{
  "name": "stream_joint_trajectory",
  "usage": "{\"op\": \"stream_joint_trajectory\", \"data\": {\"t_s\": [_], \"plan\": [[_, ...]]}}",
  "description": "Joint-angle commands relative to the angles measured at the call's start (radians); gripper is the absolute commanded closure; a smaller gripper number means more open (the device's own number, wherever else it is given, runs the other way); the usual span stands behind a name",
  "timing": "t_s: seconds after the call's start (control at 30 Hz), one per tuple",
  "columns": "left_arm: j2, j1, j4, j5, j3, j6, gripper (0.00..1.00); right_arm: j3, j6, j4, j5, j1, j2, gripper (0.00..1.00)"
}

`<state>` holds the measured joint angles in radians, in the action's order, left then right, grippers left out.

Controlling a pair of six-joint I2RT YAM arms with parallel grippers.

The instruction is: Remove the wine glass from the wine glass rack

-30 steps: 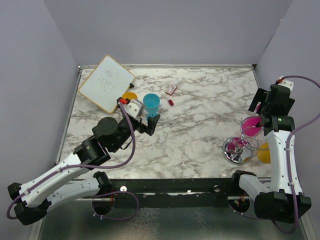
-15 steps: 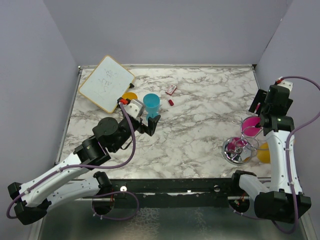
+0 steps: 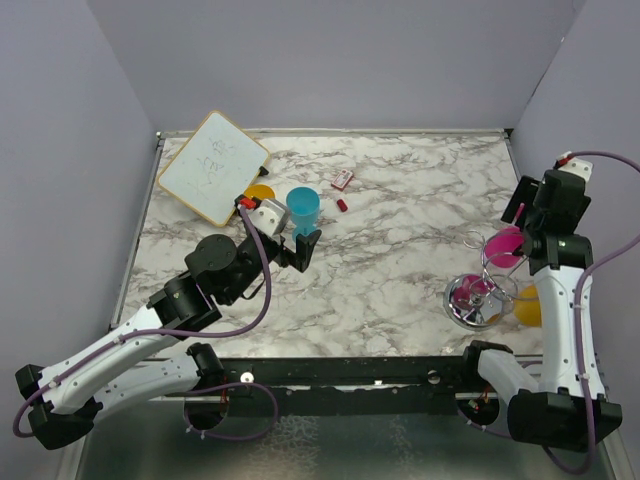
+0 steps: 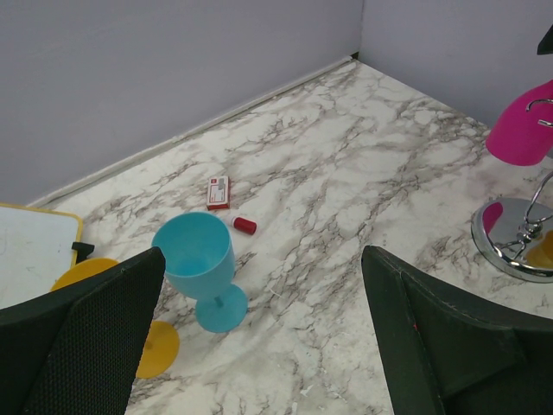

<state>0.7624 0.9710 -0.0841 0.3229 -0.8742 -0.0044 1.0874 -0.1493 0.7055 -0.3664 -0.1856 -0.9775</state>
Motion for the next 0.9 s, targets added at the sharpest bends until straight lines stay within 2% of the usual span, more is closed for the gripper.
{"op": "stream_joint_trajectory", "data": {"t_s": [0.0, 0.4, 0.63, 0.87], "plan": [[-0.002, 0.005, 0.009, 0.011, 0.007, 0.007, 0.01, 0.047, 0.013, -0.007, -0.012, -0.008, 0.006, 0.29], [0.002, 0.005, 0.010, 0.011, 0.009, 0.008, 0.01, 0.052, 0.028, -0.012, -0.086, -0.008, -0.012, 0.29], [-0.001, 0.006, 0.010, 0.008, 0.009, 0.007, 0.01, 0.075, 0.022, -0.089, -0.104, -0.008, -0.052, 0.29], [-0.003, 0.006, 0.009, 0.020, 0.009, 0.012, 0.01, 0.121, 0.009, -0.166, 0.008, -0.008, -0.130, 0.33]]}}
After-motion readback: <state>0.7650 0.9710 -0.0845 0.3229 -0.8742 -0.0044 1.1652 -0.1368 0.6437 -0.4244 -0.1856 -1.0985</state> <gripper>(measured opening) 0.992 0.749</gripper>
